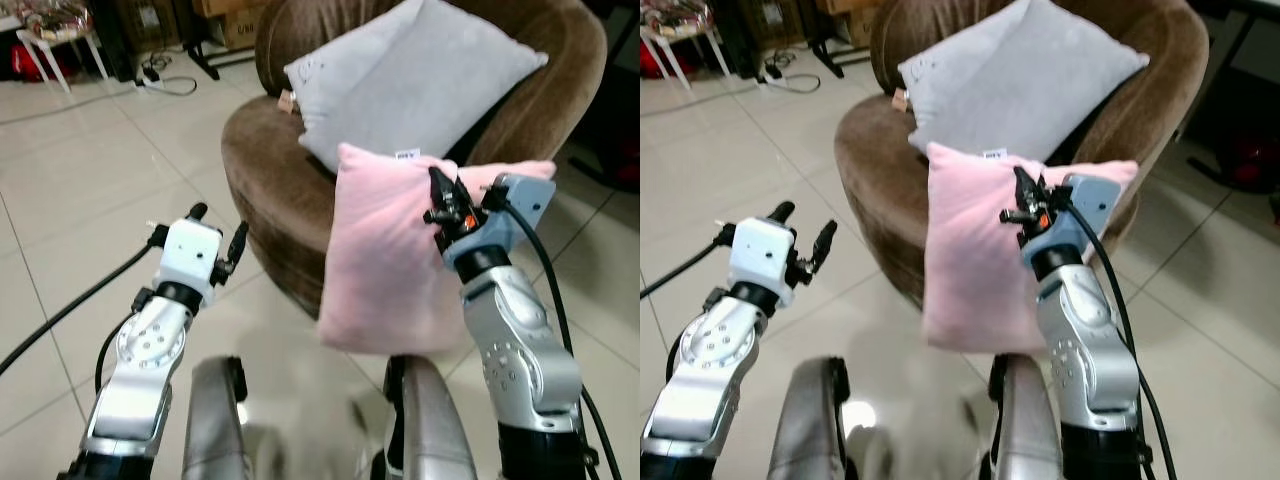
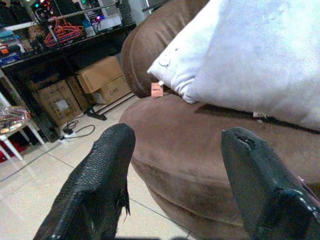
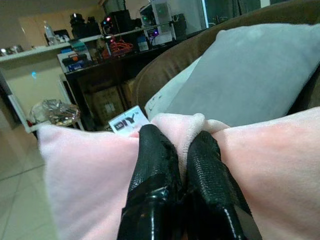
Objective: Move the pillow to the sofa from floor
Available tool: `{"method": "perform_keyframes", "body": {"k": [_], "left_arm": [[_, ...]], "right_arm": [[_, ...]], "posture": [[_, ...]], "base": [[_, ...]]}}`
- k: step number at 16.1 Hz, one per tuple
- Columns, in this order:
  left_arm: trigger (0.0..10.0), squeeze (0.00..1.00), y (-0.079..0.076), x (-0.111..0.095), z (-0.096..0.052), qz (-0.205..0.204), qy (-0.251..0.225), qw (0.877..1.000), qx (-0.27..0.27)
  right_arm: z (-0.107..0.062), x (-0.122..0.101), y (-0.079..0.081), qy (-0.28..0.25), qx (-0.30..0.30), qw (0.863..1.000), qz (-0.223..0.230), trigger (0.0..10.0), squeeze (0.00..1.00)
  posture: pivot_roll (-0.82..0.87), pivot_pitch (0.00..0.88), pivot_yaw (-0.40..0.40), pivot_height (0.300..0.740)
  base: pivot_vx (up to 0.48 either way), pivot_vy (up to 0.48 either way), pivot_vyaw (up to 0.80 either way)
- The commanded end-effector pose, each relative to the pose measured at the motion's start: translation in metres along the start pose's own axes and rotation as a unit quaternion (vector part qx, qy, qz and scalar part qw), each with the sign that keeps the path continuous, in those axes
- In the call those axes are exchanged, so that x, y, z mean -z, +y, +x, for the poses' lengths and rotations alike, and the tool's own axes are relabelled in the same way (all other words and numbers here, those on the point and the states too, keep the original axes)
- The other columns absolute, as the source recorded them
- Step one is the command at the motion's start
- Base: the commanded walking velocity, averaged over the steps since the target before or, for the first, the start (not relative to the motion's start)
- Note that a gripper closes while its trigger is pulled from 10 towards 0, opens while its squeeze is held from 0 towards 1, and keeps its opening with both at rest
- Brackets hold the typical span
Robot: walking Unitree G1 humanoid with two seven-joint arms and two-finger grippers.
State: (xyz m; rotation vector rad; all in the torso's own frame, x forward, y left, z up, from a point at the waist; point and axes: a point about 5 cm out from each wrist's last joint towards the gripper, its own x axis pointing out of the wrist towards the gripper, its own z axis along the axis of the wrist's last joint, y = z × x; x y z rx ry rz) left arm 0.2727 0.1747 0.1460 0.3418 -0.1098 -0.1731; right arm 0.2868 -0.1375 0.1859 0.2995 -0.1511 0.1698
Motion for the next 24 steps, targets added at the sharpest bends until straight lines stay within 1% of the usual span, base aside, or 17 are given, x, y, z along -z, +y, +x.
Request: {"method": "perform_keyframes", "body": {"k": [1,4,5,6,7,8,10,12,13,14,19,21,22,23,24], "left_arm": [[10.0,0.00,0.000,-0.003,0.001,0.003,-0.003,1.000,-0.004],[10.0,0.00,-0.003,-0.003,0.003,-0.001,-0.006,1.000,-0.004],[10.0,0.00,-0.005,-0.001,0.003,-0.009,0.002,1.000,-0.008],[10.0,0.00,-0.007,0.001,0.002,-0.028,0.013,0.999,0.007],[10.0,1.00,-0.010,0.003,0.000,-0.059,0.021,0.998,0.024],[10.0,1.00,-0.011,0.004,-0.001,-0.079,0.022,0.996,0.025],[10.0,1.00,-0.010,0.003,0.000,-0.074,0.020,0.997,0.021],[10.0,1.00,-0.007,0.003,0.000,-0.061,0.020,0.998,0.008],[0.0,0.90,-0.007,0.002,-0.001,-0.059,0.016,0.998,0.013],[0.0,0.00,-0.007,0.001,-0.002,-0.056,0.013,0.998,0.015],[0.0,0.00,-0.006,0.000,-0.001,-0.049,0.011,0.999,0.009],[0.0,0.00,-0.005,0.000,-0.001,-0.047,0.010,0.999,0.003],[0.0,0.00,-0.004,0.001,-0.001,-0.050,0.013,0.999,-0.001],[9.5,0.51,-0.004,0.001,0.000,-0.055,0.014,0.998,0.002],[10.0,1.00,-0.004,0.001,0.000,-0.059,0.014,0.998,0.004]], "right_arm": [[-0.001,-0.007,-0.001,-0.012,0.002,1.000,-0.001,10.0,0.00],[-0.001,-0.009,-0.001,-0.016,0.003,1.000,0.000,10.0,0.00],[-0.001,-0.010,-0.001,-0.016,0.005,1.000,-0.003,10.0,0.00],[-0.002,-0.009,-0.002,-0.016,0.005,1.000,-0.006,10.0,0.00],[-0.003,-0.009,-0.002,-0.015,0.006,1.000,-0.009,10.0,0.00],[-0.003,-0.008,-0.003,-0.015,0.007,1.000,-0.009,10.0,0.00],[-0.004,-0.008,-0.003,-0.015,0.008,1.000,-0.009,10.0,0.00],[-0.004,-0.008,-0.002,-0.014,0.005,1.000,-0.008,10.0,0.00],[-0.003,-0.007,-0.002,-0.013,0.005,1.000,-0.008,10.0,0.00],[-0.003,-0.006,-0.002,-0.012,0.005,1.000,-0.006,10.0,0.00],[-0.003,-0.004,-0.002,-0.010,0.006,1.000,-0.004,10.0,0.00],[-0.005,-0.003,-0.003,-0.010,0.011,1.000,-0.003,10.0,0.00],[-0.005,-0.003,-0.004,-0.011,0.012,1.000,-0.003,10.0,0.00],[-0.005,-0.003,-0.004,-0.011,0.013,1.000,-0.003,10.0,0.00],[-0.005,-0.003,-0.004,-0.011,0.014,1.000,-0.003,10.0,0.00]], "posture": [[0.00,0.000,-0.038,0.561],[-0.01,0.000,-0.035,0.586],[-0.01,0.000,-0.035,0.596],[-0.01,0.000,-0.033,0.606],[-0.01,0.000,-0.032,0.616],[-0.01,0.000,-0.033,0.626],[-0.01,0.000,-0.035,0.641],[-0.01,0.000,-0.038,0.661],[-0.01,0.000,-0.041,0.671],[-0.01,0.000,-0.042,0.681],[-0.01,0.000,-0.036,0.716],[-0.01,0.000,-0.029,0.740],[-0.01,0.000,-0.027,0.740],[-0.01,0.000,-0.025,0.740],[-0.01,0.000,-0.025,0.740]], "base": [[0.000,0.000,0.00],[0.000,0.000,0.00],[0.000,0.000,0.00],[0.000,0.000,0.00],[0.000,0.000,0.00],[0.000,0.000,0.00],[0.000,0.000,0.00],[0.000,0.000,0.00],[0.000,0.000,0.00],[0.000,0.000,0.00],[0.000,0.000,0.00],[0.000,0.000,0.00],[0.000,0.000,0.00],[0.000,0.000,0.00],[0.000,0.000,0.00]]}}
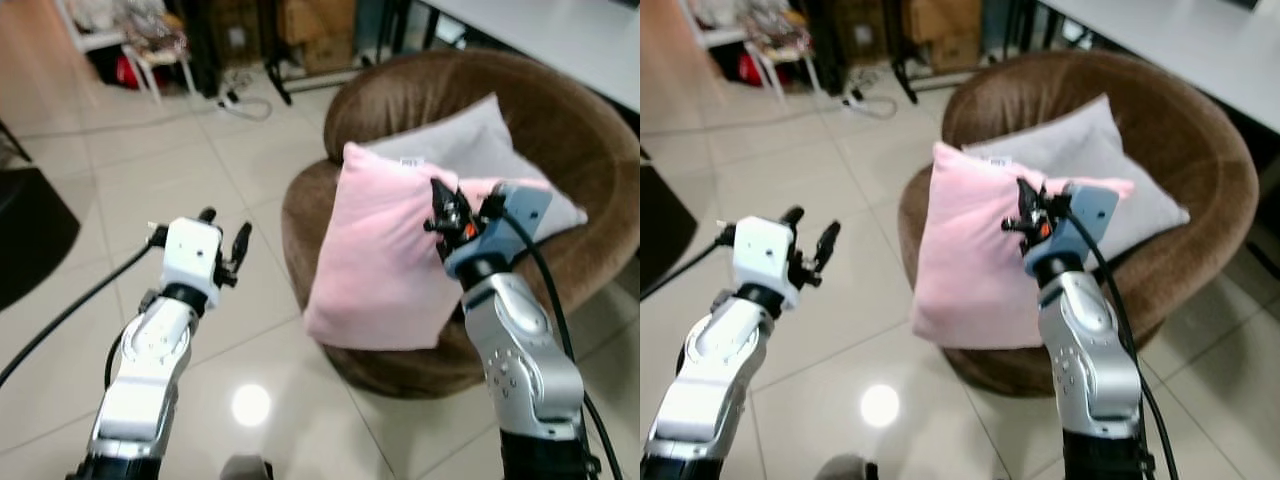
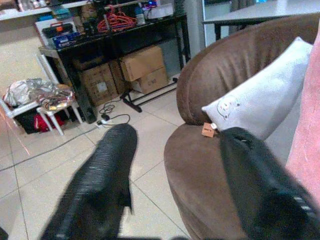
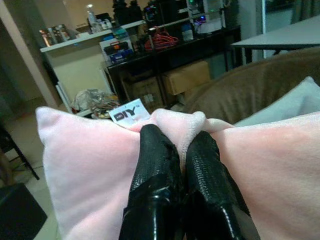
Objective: Move the pillow to the sofa from floor
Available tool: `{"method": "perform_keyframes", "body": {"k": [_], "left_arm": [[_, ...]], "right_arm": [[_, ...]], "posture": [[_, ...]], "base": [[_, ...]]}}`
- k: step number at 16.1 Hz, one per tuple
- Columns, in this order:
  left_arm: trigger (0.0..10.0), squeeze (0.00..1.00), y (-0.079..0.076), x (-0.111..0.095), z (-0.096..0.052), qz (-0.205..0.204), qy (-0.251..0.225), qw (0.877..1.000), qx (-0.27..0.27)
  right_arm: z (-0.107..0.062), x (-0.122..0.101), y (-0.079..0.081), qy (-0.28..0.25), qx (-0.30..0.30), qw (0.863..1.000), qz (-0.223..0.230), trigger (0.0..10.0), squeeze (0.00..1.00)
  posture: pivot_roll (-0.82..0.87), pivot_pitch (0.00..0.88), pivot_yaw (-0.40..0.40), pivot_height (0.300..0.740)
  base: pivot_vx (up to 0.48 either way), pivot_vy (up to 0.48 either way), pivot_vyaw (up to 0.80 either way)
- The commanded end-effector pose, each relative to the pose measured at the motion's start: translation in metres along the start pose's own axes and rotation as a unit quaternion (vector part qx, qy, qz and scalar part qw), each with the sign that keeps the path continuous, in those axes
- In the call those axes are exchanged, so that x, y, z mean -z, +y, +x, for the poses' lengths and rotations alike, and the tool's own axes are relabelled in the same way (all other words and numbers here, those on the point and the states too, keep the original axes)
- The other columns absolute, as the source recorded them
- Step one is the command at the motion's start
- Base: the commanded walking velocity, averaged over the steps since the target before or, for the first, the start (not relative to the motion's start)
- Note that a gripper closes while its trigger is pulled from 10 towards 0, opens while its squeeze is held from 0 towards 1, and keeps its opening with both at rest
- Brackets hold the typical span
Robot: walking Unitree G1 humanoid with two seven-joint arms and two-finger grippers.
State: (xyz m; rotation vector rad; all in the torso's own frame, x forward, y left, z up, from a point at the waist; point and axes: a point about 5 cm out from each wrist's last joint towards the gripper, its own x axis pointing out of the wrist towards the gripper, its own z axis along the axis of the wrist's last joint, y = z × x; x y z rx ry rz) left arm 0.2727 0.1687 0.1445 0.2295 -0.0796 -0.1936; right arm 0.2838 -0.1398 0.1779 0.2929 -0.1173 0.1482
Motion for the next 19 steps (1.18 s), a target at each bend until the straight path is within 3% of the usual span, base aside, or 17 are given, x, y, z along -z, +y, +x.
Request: {"method": "perform_keyframes", "body": {"k": [1,8,9,10,12,15,19], "left_arm": [[10.0,1.00,0.003,0.002,-0.001,-0.004,0.005,1.000,-0.004],[10.0,1.00,0.003,0.002,0.000,0.014,0.007,1.000,-0.009],[10.0,0.84,0.004,0.003,-0.001,0.022,0.007,1.000,-0.013],[10.0,0.00,0.004,0.008,-0.002,0.022,0.011,1.000,-0.017],[10.0,0.00,0.012,0.020,-0.006,0.033,0.033,0.998,-0.047],[10.0,0.00,0.013,0.024,-0.009,0.033,0.033,0.998,-0.044],[10.0,0.00,0.011,0.024,-0.009,0.032,0.028,0.998,-0.040]], "right_arm": [[-0.001,-0.009,0.000,-0.026,0.001,1.000,0.001,10.0,0.00],[-0.005,-0.003,-0.004,-0.017,0.011,1.000,0.001,10.0,0.00],[-0.005,0.000,-0.005,-0.013,0.015,1.000,-0.005,10.0,0.00],[-0.009,0.012,-0.009,0.004,0.017,1.000,-0.016,10.0,0.00],[-0.017,0.032,-0.027,0.038,0.063,0.997,-0.019,10.0,0.00],[-0.026,0.045,-0.041,0.067,0.102,0.992,-0.017,10.0,0.00],[-0.024,0.048,-0.041,0.067,0.103,0.992,-0.016,10.0,0.00]], "posture": [[-0.01,0.000,-0.023,0.740],[-0.01,0.000,-0.018,0.740],[-0.01,0.000,-0.019,0.740],[-0.01,0.000,-0.017,0.740],[-0.01,0.000,-0.017,0.740],[-0.01,0.000,-0.016,0.740],[-0.01,0.000,-0.018,0.740]], "base": [[0.000,0.000,0.00],[0.000,0.000,0.00],[0.000,0.000,0.00],[0.000,0.000,0.00],[0.000,0.000,0.00],[0.000,0.000,-0.18],[0.000,0.147,-0.73]]}}
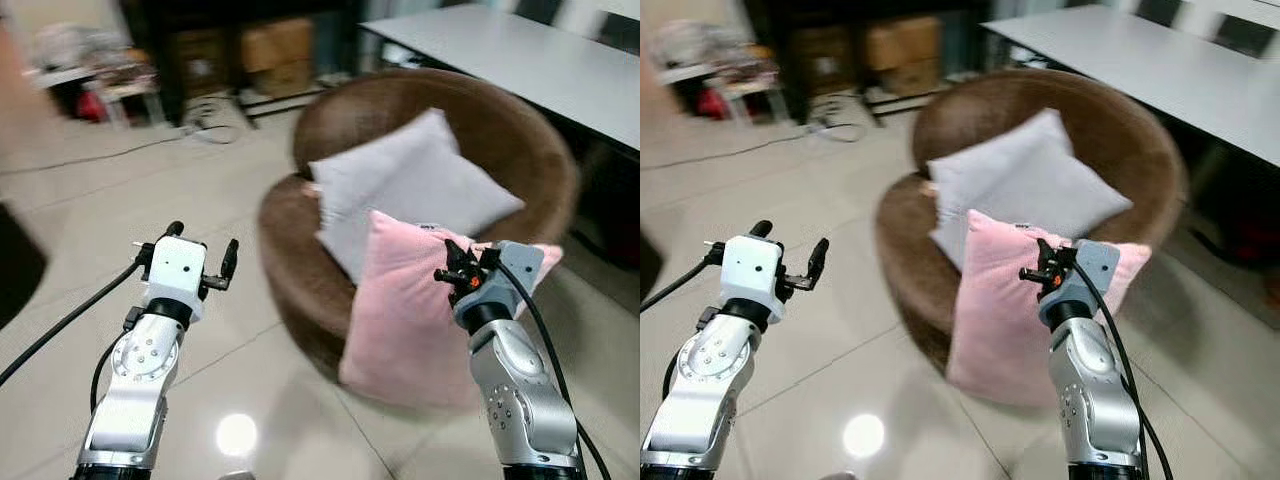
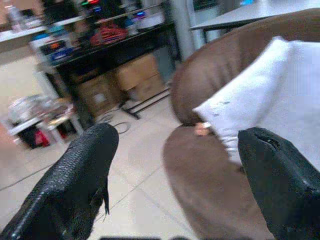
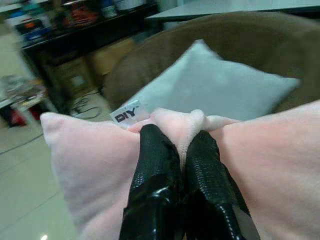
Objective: Move the pillow to the sofa from floor
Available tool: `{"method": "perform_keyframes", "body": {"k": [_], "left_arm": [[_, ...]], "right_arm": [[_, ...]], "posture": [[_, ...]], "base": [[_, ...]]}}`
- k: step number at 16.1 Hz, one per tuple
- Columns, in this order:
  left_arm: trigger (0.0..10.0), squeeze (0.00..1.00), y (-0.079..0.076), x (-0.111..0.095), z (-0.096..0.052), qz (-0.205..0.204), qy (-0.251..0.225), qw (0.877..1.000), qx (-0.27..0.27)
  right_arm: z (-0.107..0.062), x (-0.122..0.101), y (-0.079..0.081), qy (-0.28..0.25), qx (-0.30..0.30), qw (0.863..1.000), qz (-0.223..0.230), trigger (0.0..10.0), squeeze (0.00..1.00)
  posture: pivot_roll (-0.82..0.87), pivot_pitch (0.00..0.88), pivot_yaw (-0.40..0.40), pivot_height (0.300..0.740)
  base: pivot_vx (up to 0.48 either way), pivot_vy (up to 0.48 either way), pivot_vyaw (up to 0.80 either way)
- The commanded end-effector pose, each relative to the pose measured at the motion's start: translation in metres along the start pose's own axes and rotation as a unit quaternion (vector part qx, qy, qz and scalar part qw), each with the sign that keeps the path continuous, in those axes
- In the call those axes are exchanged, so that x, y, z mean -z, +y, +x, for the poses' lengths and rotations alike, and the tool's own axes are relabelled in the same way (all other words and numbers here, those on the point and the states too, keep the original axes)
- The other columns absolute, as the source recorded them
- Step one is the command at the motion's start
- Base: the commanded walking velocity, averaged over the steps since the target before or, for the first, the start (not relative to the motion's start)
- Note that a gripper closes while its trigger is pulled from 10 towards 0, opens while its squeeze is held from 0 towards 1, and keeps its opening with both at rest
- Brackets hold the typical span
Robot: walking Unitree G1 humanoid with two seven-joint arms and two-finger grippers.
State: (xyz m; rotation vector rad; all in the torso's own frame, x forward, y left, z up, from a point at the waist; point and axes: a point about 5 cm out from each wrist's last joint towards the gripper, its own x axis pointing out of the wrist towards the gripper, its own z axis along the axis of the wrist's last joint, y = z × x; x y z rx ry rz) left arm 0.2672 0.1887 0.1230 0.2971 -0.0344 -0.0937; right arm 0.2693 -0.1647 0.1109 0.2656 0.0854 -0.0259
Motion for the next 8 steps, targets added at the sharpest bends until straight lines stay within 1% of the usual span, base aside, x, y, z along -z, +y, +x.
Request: {"method": "perform_keyframes", "body": {"k": [1,4,8], "left_arm": [[10.0,0.00,-0.0015,-0.0004,0.0013,0.000,-0.004,1.000,0.005],[10.0,0.00,-0.0005,-0.0008,0.0014,0.000,-0.005,1.000,0.004],[10.0,0.00,0.0005,-0.0012,0.0015,0.001,-0.005,1.000,0.003]], "right_arm": [[0.0021,-0.0069,0.0007,-0.022,0.003,1.000,-0.001,10.0,0.00],[0.0030,-0.0064,0.0049,-0.021,-0.002,1.000,0.004,10.0,0.00],[0.0034,-0.0058,0.0062,-0.020,-0.003,1.000,0.007,10.0,0.00]], "posture": [[-0.01,0.000,-0.018,0.740],[0.00,0.000,-0.019,0.740],[0.00,0.000,-0.017,0.740]], "base": [[0.000,0.300,-0.80],[0.000,0.305,-0.80],[0.000,0.308,-0.80]]}}
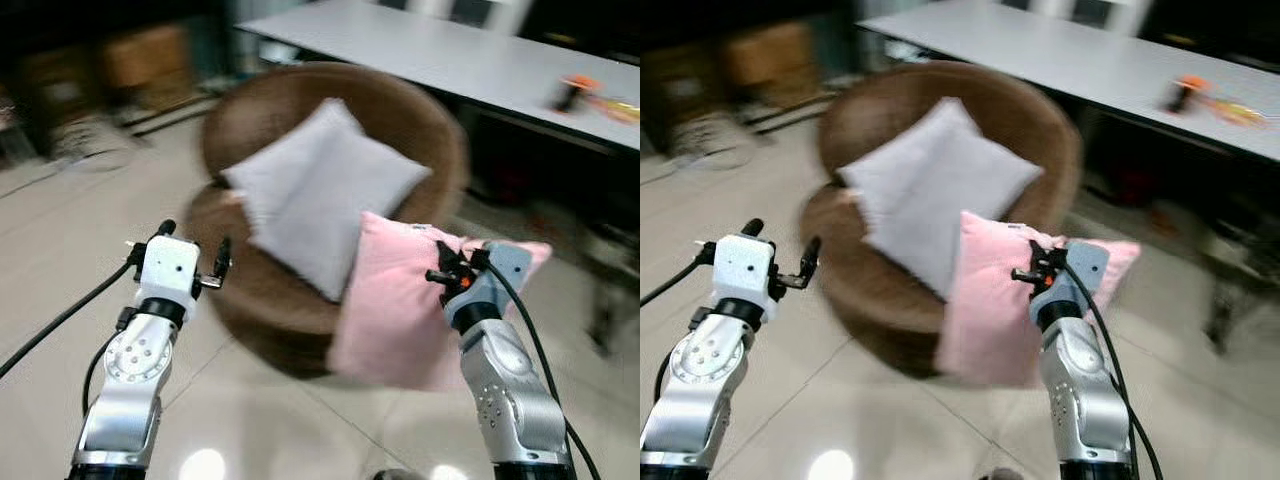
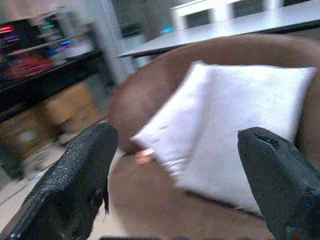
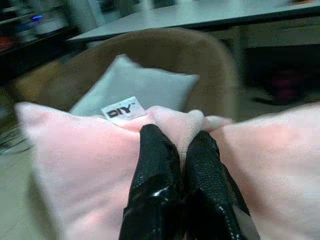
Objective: Move the pillow to the sofa from floor
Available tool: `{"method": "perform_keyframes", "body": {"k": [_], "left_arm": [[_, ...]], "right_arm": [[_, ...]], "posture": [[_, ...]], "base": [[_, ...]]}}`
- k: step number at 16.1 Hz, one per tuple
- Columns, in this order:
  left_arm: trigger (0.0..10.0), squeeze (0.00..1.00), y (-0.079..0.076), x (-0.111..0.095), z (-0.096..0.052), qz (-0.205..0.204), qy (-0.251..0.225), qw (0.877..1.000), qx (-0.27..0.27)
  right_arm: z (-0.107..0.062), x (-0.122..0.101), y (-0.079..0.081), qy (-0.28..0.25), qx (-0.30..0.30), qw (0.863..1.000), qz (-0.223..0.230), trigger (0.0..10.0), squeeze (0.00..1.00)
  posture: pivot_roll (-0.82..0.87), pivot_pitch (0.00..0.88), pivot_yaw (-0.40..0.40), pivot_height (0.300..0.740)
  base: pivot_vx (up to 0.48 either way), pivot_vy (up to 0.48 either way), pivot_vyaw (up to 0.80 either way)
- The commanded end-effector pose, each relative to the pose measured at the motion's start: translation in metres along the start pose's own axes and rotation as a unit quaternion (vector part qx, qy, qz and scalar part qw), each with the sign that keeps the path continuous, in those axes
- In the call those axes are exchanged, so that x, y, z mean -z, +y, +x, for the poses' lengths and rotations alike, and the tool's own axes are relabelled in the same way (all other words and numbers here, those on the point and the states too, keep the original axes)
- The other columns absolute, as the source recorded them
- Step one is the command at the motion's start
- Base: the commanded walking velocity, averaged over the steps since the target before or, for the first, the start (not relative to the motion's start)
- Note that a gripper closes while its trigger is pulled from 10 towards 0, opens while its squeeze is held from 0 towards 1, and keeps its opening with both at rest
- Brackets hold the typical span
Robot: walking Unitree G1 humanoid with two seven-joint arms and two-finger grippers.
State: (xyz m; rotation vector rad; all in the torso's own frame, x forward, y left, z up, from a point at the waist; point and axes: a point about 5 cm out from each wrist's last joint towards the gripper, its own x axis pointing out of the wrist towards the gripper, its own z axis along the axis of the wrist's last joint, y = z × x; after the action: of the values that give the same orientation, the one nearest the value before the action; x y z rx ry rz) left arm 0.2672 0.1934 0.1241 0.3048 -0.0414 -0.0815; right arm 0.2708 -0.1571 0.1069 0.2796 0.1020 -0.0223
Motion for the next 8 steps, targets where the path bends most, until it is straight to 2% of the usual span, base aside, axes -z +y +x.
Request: {"method": "perform_keyframes", "body": {"k": [1,6,8], "left_arm": [[10.0,0.00,-0.0037,-0.0015,0.0018,-0.003,-0.002,1.000,0.009],[10.0,0.00,-0.0024,-0.0014,0.0023,-0.003,-0.001,1.000,0.007],[10.0,0.00,-0.0024,-0.0010,0.0017,-0.003,0.000,1.000,0.006]], "right_arm": [[0.0018,-0.0115,0.0006,-0.029,-0.002,1.000,0.000,10.0,0.00],[0.0027,-0.0110,0.0030,-0.028,-0.005,1.000,0.002,10.0,0.00],[0.0033,-0.0108,0.0041,-0.027,-0.010,1.000,0.000,10.0,0.00]], "posture": [[0.00,0.000,-0.017,0.740],[0.00,0.000,-0.017,0.740],[0.00,0.000,-0.023,0.740]], "base": [[0.000,0.311,-0.80],[0.000,0.319,-0.76],[0.000,0.330,0.00]]}}
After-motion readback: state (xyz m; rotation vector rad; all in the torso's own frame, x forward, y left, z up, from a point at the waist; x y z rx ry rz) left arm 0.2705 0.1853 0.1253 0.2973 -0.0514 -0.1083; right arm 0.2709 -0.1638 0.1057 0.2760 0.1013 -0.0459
